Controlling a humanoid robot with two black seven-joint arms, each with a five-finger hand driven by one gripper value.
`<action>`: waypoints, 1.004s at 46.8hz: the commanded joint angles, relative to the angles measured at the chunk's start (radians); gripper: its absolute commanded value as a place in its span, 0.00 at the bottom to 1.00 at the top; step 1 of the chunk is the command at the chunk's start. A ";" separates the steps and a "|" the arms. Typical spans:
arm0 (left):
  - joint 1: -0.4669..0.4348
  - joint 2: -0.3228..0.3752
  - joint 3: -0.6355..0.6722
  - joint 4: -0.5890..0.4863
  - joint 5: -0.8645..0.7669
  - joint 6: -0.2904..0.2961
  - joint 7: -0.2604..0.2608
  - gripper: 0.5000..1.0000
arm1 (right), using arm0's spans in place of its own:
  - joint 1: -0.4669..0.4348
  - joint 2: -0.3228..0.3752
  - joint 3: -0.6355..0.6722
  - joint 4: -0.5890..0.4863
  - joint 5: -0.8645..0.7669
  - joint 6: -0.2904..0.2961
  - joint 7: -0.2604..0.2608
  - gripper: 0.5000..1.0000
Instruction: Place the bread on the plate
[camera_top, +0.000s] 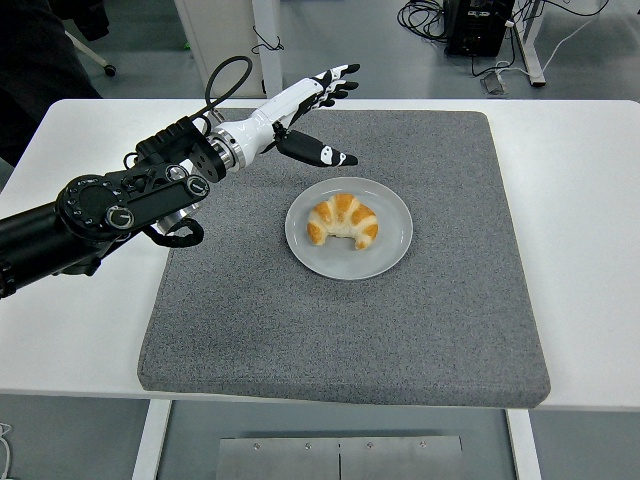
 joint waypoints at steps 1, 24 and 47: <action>0.005 0.014 -0.005 0.007 -0.055 0.000 0.000 0.94 | 0.000 0.000 -0.001 0.001 0.000 -0.001 0.000 1.00; 0.139 0.045 -0.301 0.017 -0.191 0.006 0.002 0.94 | 0.000 0.000 0.000 0.001 0.000 -0.001 0.000 1.00; 0.171 -0.034 -0.442 0.281 -0.414 -0.004 0.000 0.95 | 0.000 0.000 0.000 -0.001 0.000 -0.001 0.000 1.00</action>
